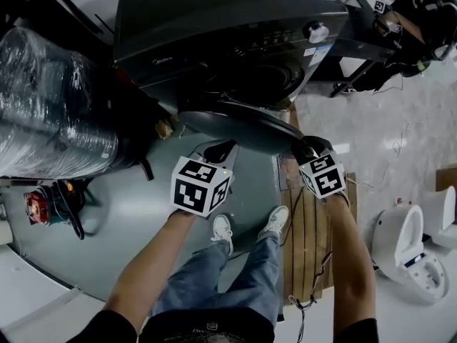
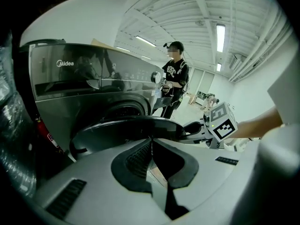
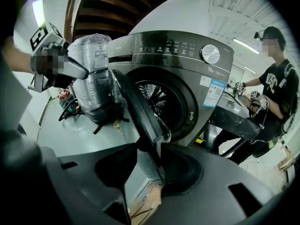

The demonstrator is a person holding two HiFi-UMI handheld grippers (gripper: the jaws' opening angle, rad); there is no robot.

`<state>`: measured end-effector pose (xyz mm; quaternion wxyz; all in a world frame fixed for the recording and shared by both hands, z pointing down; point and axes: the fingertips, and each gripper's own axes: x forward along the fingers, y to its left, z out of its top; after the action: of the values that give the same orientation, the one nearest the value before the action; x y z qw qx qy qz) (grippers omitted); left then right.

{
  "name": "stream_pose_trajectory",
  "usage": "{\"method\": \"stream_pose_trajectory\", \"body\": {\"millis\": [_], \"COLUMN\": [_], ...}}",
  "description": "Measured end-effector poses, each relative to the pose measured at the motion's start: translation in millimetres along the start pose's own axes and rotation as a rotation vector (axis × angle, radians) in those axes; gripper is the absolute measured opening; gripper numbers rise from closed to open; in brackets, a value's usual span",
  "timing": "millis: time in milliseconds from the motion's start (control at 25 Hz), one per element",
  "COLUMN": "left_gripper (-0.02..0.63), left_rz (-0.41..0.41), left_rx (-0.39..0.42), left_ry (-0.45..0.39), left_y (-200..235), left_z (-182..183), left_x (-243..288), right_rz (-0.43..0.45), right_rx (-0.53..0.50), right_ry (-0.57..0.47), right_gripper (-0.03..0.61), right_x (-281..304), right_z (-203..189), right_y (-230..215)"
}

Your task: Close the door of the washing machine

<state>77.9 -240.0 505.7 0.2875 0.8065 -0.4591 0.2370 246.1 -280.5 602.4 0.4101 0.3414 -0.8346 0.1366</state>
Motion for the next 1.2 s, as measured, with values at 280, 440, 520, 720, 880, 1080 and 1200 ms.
{"method": "stream_pose_trajectory", "body": {"millis": [280, 440, 520, 720, 880, 1080, 1200], "left_gripper": [0.029, 0.029, 0.029, 0.029, 0.029, 0.029, 0.029], "left_rz": [0.079, 0.11, 0.126, 0.16, 0.184, 0.212, 0.222], "left_rx": [-0.081, -0.12, -0.136, -0.17, -0.187, -0.21, -0.218], "left_ry": [-0.023, -0.034, -0.038, -0.044, -0.044, -0.06, -0.067], "left_y": [-1, -1, -1, 1, 3, 4, 2], "left_z": [13, 19, 20, 21, 22, 27, 29], "left_x": [19, 29, 33, 39, 44, 51, 54], "right_rz": [0.073, 0.1, 0.109, 0.127, 0.129, 0.146, 0.144], "right_rx": [-0.087, -0.124, -0.141, -0.182, -0.206, -0.245, -0.261], "right_ry": [-0.018, -0.034, -0.036, -0.048, -0.06, -0.086, -0.093], "right_gripper": [0.16, 0.16, 0.16, 0.164, 0.172, 0.173, 0.178], "right_x": [15, 22, 27, 38, 45, 54, 59], "right_z": [16, 28, 33, 45, 54, 65, 70], "right_y": [-27, -43, -49, -63, -74, -85, -92]}}
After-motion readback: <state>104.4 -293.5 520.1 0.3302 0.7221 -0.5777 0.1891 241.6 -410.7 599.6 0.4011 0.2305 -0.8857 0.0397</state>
